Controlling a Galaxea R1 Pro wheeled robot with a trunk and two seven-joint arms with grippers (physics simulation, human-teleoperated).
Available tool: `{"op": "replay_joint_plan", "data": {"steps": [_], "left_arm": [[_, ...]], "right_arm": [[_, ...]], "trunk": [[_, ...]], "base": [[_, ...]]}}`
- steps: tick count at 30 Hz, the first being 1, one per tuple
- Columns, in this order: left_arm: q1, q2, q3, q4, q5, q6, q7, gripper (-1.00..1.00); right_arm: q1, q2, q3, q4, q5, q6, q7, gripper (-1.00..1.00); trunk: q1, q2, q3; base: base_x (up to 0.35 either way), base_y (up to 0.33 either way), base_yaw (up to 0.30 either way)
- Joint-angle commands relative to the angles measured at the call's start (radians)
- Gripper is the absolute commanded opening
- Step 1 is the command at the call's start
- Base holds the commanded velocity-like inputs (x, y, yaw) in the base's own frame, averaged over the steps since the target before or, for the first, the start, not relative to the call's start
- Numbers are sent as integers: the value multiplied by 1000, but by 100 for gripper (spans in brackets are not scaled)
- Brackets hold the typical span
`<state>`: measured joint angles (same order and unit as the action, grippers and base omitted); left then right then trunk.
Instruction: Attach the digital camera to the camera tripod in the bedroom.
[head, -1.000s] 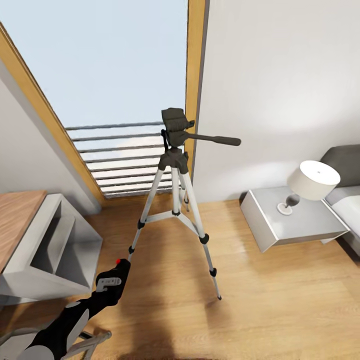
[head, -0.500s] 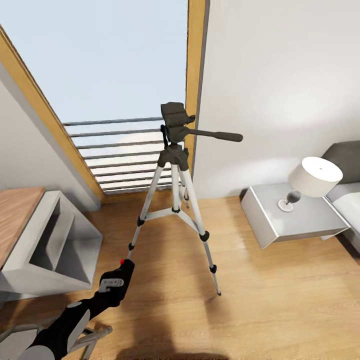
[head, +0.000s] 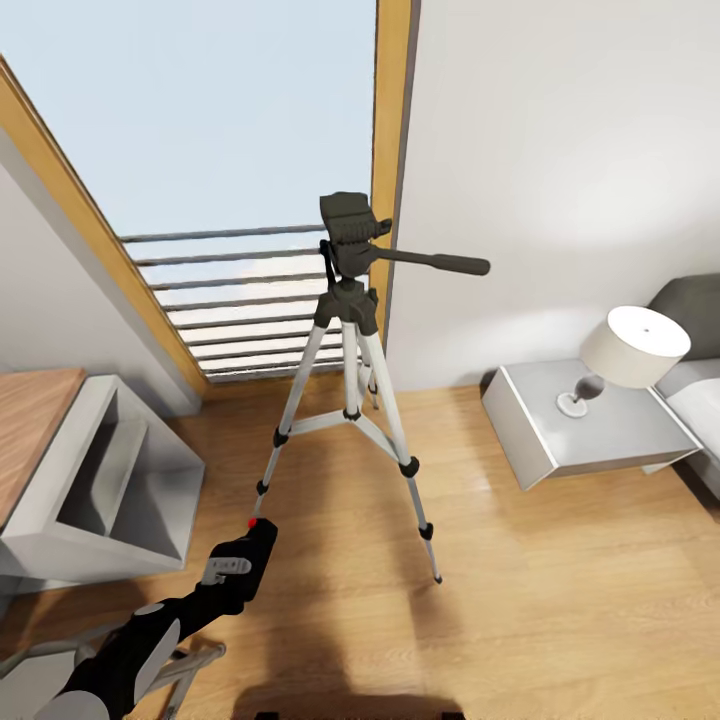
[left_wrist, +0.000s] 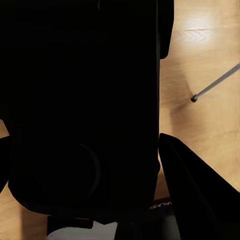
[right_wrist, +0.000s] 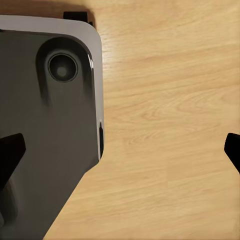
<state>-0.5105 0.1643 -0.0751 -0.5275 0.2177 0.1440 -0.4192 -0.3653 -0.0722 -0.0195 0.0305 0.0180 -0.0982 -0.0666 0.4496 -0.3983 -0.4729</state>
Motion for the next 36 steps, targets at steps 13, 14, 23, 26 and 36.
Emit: {"op": "replay_joint_plan", "data": {"steps": [13,14,23,26,36], "left_arm": [[0,2,-4,-12,11,8,-5,-100],[0,3,-5,-13,11,8,-6,-100],[0,4,-3,-19,11,8,-13,-100],[0,4,-2,-20,11,8,-16,-100],[0,6,4,-23,15,12,-89,-100]], "right_arm": [[-1,-1,-2,3,2,-7,-2,100],[-1,-1,-2,3,2,-7,-2,100],[-1,-5,-2,3,4,-11,-1,100],[-1,-6,-2,2,7,-17,-1,100],[-1,-9,-6,-15,9,-47,-1,100]], "trunk": [[0,-2,-23],[0,-2,-24],[0,-2,-39],[0,-2,-44],[0,-2,-56]], "base": [[0,0,0],[0,0,0],[0,0,0],[0,0,0],[0,0,0]]}}
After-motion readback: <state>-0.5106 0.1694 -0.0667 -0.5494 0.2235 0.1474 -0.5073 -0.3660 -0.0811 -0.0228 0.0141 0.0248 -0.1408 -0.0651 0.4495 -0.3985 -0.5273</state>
